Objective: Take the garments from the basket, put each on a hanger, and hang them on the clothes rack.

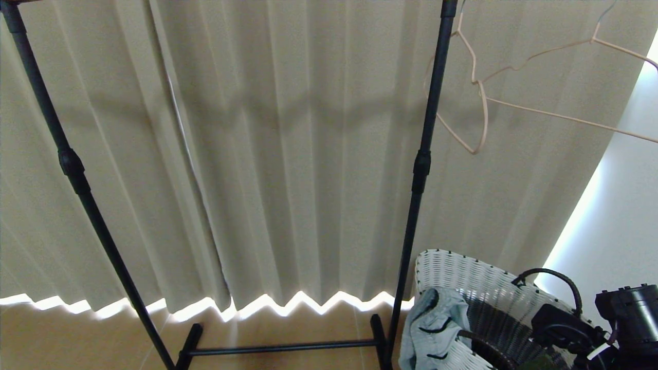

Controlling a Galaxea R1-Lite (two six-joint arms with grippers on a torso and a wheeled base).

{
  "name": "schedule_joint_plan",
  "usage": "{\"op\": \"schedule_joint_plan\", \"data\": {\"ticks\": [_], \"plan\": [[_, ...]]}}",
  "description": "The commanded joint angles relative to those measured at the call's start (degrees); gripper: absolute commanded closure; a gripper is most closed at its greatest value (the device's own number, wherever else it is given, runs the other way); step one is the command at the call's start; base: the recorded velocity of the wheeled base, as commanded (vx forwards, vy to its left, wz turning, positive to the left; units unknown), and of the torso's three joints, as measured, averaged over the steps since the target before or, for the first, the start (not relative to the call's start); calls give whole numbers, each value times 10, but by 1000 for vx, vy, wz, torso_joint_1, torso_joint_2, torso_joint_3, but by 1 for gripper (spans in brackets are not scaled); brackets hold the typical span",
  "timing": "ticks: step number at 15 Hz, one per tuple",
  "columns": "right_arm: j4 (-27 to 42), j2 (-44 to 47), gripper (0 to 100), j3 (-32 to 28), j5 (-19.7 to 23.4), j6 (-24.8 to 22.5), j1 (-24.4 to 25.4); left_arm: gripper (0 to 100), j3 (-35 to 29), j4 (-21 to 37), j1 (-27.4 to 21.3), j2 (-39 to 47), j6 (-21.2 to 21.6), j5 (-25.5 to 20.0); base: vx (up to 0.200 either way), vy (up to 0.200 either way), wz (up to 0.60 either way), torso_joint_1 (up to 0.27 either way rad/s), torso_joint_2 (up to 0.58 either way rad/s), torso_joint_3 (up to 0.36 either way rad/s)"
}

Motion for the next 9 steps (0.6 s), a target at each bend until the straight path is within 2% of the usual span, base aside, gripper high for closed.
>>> {"op": "schedule_joint_plan", "data": {"ticks": [1,4,6,7,9], "plan": [[-8,1,100,5,1,0,0,0,0,0,0,0,0,0,0,0,0,0,0,0],[-29,-10,100,21,5,1,0,0,0,0,0,0,1,0,0,0,0,0,0,0],[-74,-41,100,49,8,7,0,0,0,0,0,0,3,0,0,0,0,0,0,0],[-99,-78,100,66,7,8,0,0,0,0,0,0,4,1,0,0,0,0,0,0],[-99,-132,100,63,8,8,-1,0,0,0,0,1,4,0,0,0,0,0,0,0]]}}
